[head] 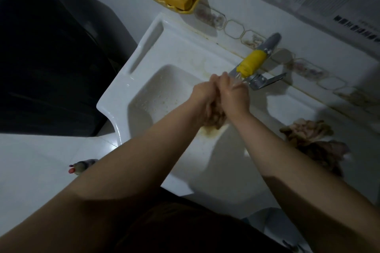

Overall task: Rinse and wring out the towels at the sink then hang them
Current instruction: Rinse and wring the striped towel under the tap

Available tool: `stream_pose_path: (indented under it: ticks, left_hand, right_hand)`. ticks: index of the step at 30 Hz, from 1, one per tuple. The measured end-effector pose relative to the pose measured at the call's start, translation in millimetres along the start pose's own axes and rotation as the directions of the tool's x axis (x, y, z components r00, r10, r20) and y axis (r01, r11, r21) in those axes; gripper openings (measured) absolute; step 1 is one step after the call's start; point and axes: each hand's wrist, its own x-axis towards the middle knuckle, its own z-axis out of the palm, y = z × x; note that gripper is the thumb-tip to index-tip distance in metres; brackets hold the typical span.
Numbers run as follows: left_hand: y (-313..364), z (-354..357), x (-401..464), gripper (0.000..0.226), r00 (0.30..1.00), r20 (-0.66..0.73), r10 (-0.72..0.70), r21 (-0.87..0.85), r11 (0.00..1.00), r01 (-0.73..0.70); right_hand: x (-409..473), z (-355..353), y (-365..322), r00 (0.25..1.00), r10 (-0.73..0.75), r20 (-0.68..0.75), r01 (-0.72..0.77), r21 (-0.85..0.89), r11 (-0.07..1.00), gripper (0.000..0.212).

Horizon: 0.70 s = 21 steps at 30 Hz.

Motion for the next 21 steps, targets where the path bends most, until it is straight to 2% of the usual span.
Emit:
stream_pose_path:
  ticks: [2,3,4,5,7,8,9,11,12,14,16,18,19,21]
  left_hand:
    - [0,3,2,0.050,0.998,-0.007,-0.057,-0.026,0.998,0.057]
    - [2,4,0,0.045,0.999,0.002,-0.035,-0.023,0.999,0.035]
    - [5,3,0,0.041,1.000,-0.004,-0.007,-0.017,1.000,0.007]
    - [5,1,0,0.041,1.000,-0.020,0.017,0.055,0.998,-0.016]
    - [6,-8,0,0.045,0.999,0.031,-0.035,0.068,0.997,0.033]
    - [6,-13,0,0.046,0.996,0.065,-0.060,0.082,0.995,0.054]
    - [2,-18,7,0.047,0.993,0.091,-0.069,0.185,0.981,0.051]
    - [4,-31,13,0.052,0.987,0.137,-0.082,0.354,0.935,0.028]
    - [7,-38,15,0.053,0.986,0.148,-0.076,0.386,0.922,0.013]
    - [18,-49,17,0.051,0.982,0.190,-0.014,0.481,0.873,-0.081]
    - [28,-58,18,0.049,0.967,0.254,0.023,0.600,0.780,-0.176]
    - [38,-65,18,0.046,0.930,0.365,-0.044,0.715,0.653,-0.250]
    - [43,-66,17,0.044,0.902,0.416,-0.113,0.786,0.544,-0.294]
    - [46,-68,19,0.033,0.860,0.473,-0.192,0.862,0.303,-0.407]
  right_hand:
    - [6,-2,2,0.999,0.031,-0.037,-0.031,0.020,0.999,0.036]
    - [4,2,1,0.998,-0.029,-0.053,0.029,0.004,1.000,0.035]
    - [-2,7,-1,0.996,-0.078,-0.054,0.073,-0.091,0.993,0.036]
    - [-6,10,-3,0.985,-0.153,-0.081,0.141,-0.132,0.981,0.038]
    - [-1,10,-2,0.976,-0.207,-0.068,0.187,-0.225,0.956,0.041]
    - [5,5,0,0.984,-0.166,-0.070,0.142,-0.264,0.954,0.038]
    - [16,-1,8,0.993,-0.100,-0.069,0.083,-0.226,0.971,0.036]
    - [27,-16,15,0.996,0.079,0.051,-0.073,-0.108,0.991,0.033]
    - [27,-22,19,0.989,0.087,0.122,-0.073,-0.110,0.991,0.033]
    - [23,-26,20,0.962,0.002,0.274,0.037,-0.137,0.990,0.026]
    - [18,-29,22,0.892,-0.043,0.451,0.118,-0.139,0.983,0.006]
    - [13,-37,21,0.816,-0.012,0.578,0.170,-0.220,0.961,0.016]
    - [11,-41,19,0.818,-0.001,0.575,0.194,-0.275,0.941,0.019]
    - [8,-49,16,0.847,-0.025,0.532,0.192,-0.261,0.946,0.011]
